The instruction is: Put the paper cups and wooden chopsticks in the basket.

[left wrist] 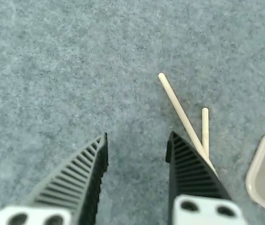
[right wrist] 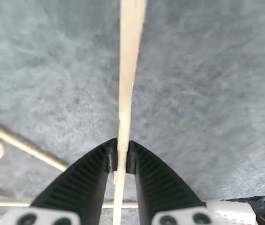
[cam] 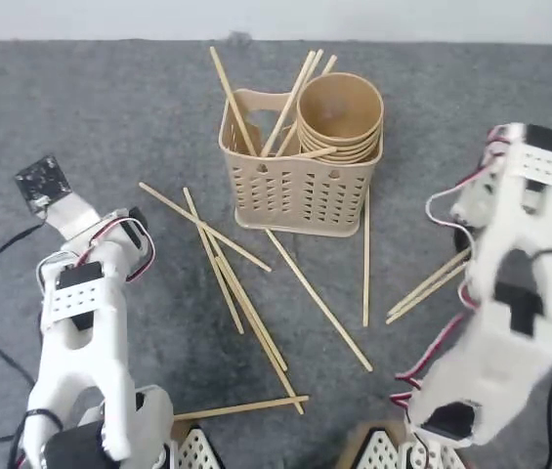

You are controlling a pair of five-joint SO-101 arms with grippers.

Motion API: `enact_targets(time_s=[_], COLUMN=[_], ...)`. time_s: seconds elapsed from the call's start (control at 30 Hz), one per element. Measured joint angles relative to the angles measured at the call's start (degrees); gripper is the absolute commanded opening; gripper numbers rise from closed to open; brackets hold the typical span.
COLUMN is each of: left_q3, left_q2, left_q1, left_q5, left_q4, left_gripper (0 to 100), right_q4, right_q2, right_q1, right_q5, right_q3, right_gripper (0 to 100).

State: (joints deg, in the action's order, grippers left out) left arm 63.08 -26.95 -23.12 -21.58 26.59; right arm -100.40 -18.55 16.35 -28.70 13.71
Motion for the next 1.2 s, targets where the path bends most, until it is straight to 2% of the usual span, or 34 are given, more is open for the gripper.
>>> enact_targets(time_s=[0.23,0.6,0.8,0.9,1.03,1.2], left_q3=[0.0,0.0,-8.79,-17.49,-27.43,-30.24], left_q2=[0.0,0.18,11.43,20.31,29.98,32.0], left_q1=[0.0,0.0,0.0,-0.88,-2.11,-2.11], left_q5=[0.09,0.09,0.09,0.35,0.09,2.11], left_q4=[0.0,1.05,6.24,12.66,19.69,22.15], left_gripper=[20,20,20,20,19,19], right_q4=[-0.18,0.26,4.31,6.77,12.22,22.59], right_q2=[19.6,37.89,46.51,50.46,55.56,61.01], right_q1=[3.69,3.87,3.43,0.97,-6.51,-16.7], right_q5=[6.07,7.12,7.21,7.21,7.21,7.12], right_q3=[-6.68,-9.67,-9.67,-9.67,-9.67,-9.67], right_gripper=[0.8,0.8,0.8,0.8,0.8,0.8])
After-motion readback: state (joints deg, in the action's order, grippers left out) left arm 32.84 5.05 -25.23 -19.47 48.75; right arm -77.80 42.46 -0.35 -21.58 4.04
